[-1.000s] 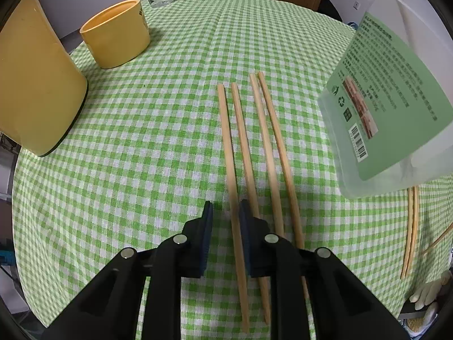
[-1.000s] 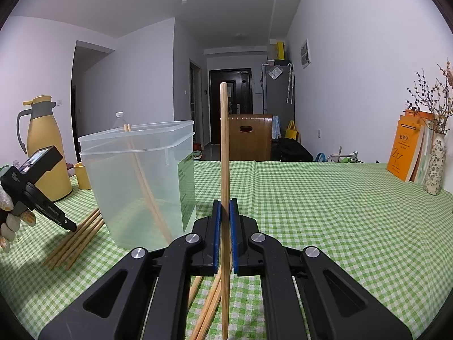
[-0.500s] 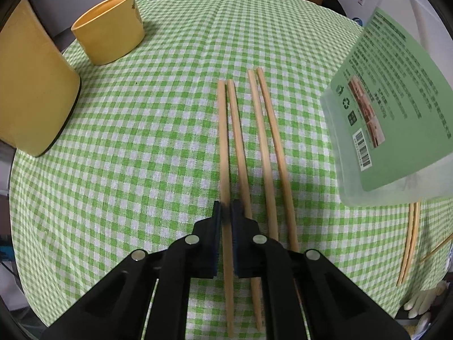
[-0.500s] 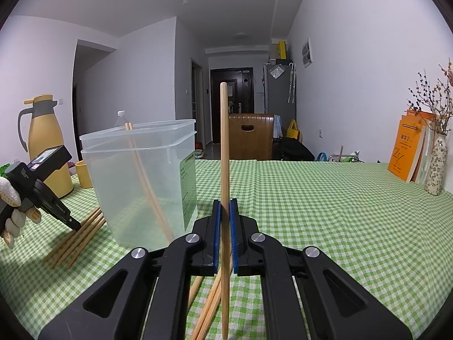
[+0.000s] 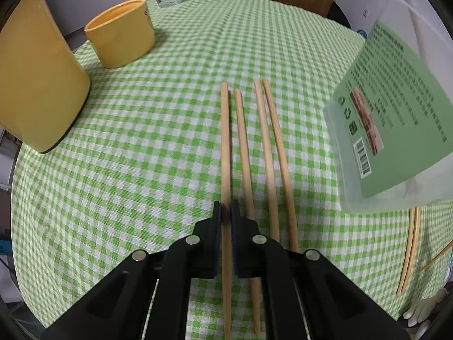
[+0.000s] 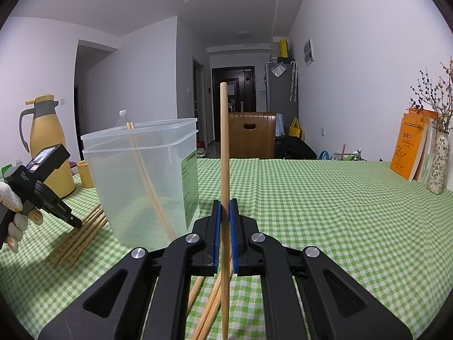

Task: Organize utensils
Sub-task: 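Lower the left tool and close it on a bamboo chopstick, then lift the chopstick with the left tool while the right tool holds its chopstick upright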

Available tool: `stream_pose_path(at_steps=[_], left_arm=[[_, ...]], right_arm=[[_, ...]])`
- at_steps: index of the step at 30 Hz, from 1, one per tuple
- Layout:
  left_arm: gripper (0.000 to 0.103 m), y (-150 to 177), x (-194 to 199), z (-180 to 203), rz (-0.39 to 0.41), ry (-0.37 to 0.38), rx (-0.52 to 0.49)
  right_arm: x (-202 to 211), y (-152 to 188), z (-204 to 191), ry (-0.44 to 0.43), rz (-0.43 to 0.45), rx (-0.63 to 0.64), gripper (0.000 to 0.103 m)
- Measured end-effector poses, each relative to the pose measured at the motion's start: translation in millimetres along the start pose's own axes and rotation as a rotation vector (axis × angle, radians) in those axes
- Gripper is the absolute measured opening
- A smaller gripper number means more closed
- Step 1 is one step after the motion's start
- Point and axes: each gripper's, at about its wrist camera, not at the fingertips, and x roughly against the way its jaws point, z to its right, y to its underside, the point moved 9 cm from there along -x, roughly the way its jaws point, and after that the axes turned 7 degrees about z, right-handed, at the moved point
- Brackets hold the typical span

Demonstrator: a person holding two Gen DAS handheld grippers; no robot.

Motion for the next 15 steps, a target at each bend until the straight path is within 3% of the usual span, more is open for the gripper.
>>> stream_pose_path(at_steps=[5, 11, 15], left_arm=[[0.004, -8, 22, -7, 0.095, 0.024, 0.024], [0.004, -15, 66, -6, 0.333, 0.039, 0.027], [0.004, -18, 93, 0, 0.449, 0.022, 0.009]], right_arm=[[0, 0, 0, 0.000, 0.000, 0.001, 0.007], [0, 0, 2, 0.005, 0.000, -0.004, 0.007], [0, -1, 2, 0.006, 0.000, 0.001, 0.007]])
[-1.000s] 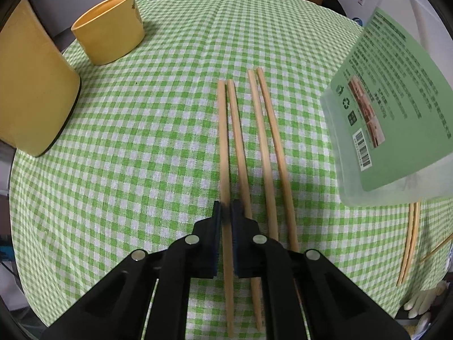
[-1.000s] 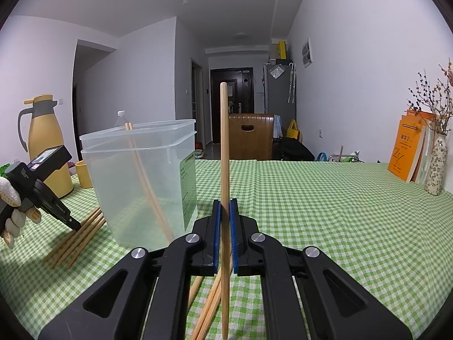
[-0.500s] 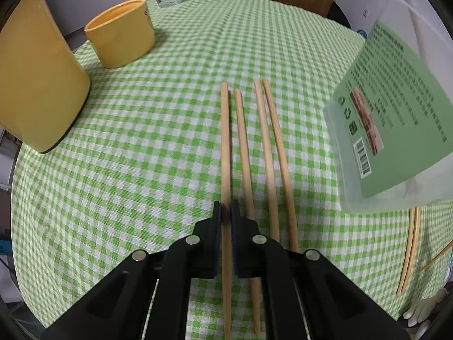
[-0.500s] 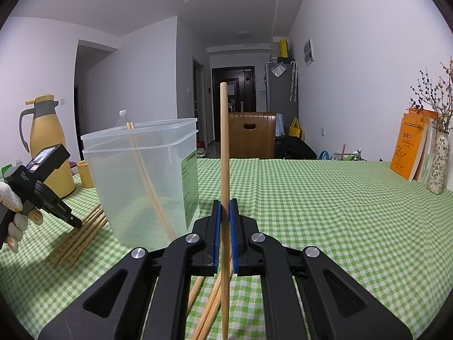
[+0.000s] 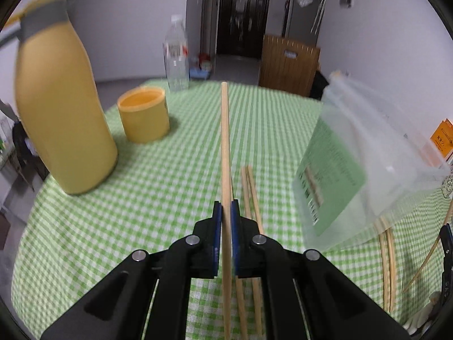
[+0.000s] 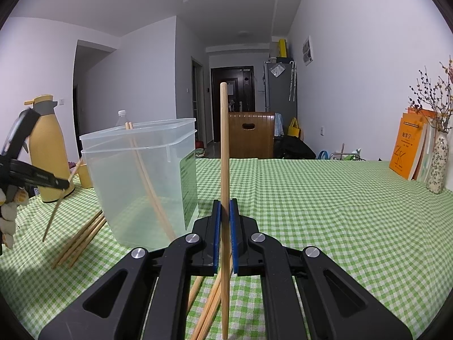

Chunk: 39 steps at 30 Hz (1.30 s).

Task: Organize utensils
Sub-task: 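Lift the chopstick with the left tool while the right tool holds its chopstick upright, then carry both chopsticks upright over the clear plastic box with both tools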

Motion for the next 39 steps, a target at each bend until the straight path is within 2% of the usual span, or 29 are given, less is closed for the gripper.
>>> stream_pose_path(at_steps=[5, 10, 26, 39], left_arm=[[0.004, -10, 31, 10, 0.108, 0.018, -0.029], [0.004, -21, 47, 22, 0.170, 0.044, -0.027], [0.004, -57, 91, 50, 0.253, 0.112, -0.017], [0.004, -94, 127, 72, 0.341, 0.167, 0.030]], right_arm=[[1, -1, 1, 0.012, 0.008, 0.003, 0.007], [-1, -2, -1, 0.005, 0.001, 0.004, 0.007], [12, -72, -21, -0.055, 0.112, 0.041, 0.007], [9, -130, -45, -0.102, 0.206, 0.033, 0.007]])
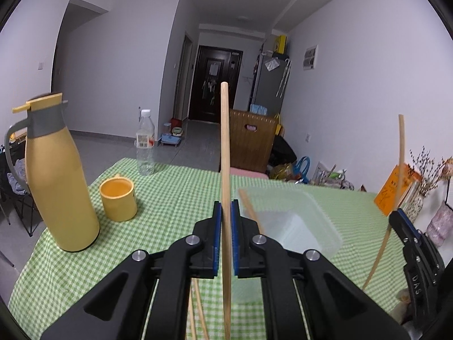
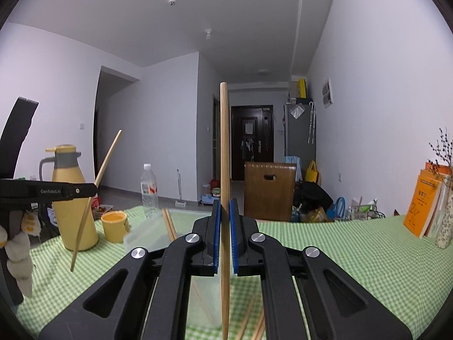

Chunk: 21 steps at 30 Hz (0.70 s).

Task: Organize utensils
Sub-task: 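Carry both chopsticks upright over the clear plastic box with both tools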

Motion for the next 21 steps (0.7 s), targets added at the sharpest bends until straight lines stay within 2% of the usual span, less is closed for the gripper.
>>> stream_pose_path(at_steps=[11, 21], left_arm=[[0.004, -38, -5, 21, 0.053, 0.021, 0.018], [0.004, -56, -26, 36, 0.076, 0.053, 0.069]], right_arm=[[-25, -41, -17, -0.032, 0.056, -0.013, 0.007], [-55, -51, -23, -0.036, 0.070, -0.038, 0.007]])
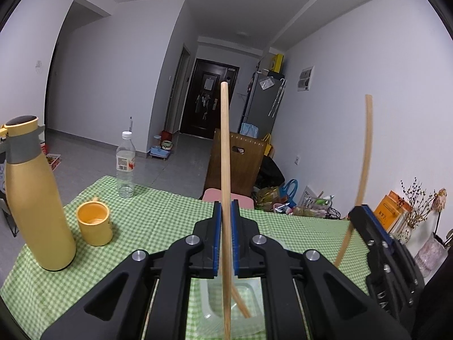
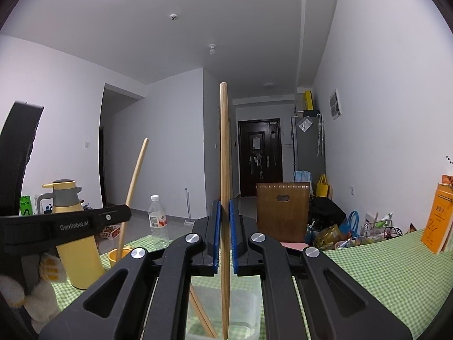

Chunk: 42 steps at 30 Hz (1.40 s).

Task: Organize utensils
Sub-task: 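Carry both chopsticks upright over the clear plastic box with both tools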

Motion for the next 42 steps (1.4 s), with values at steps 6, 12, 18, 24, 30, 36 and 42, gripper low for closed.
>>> stream_pose_path(at_steps=[6, 12, 18, 24, 30, 36, 42], left_arm=[[0.004, 6, -22, 6, -0.001, 0.016, 0.001], [0.004, 23, -49, 6, -0.020, 0.033, -0.002], [0.004, 43, -64, 11, -0.025, 0.059, -0.039], [0.004, 60, -71, 14, -0.028, 0.055, -0.070], [0.004, 76, -76, 11, -0.059, 0.074, -0.061], [0.037, 85, -67, -1, -0.068, 0.093, -0.065], [0.066, 74, -39, -16, -0.020, 0.101, -0.057]], right_arm=[[-21, 8, 5, 0.004, -0.015, -0.008, 0.006], [-39, 29, 13, 0.010, -0.053, -0.024, 0.006], [-48, 53, 18, 0.005, -0.097, -0.037, 0.006], [-53, 73, 17, -0.013, -0.148, -0.035, 0.007], [-49, 86, 12, -0.019, -0.190, -0.012, 0.007], [-39, 97, 17, -0.019, -0.243, -0.001, 0.035], [-16, 94, 29, 0.024, -0.232, 0.011, 0.085]])
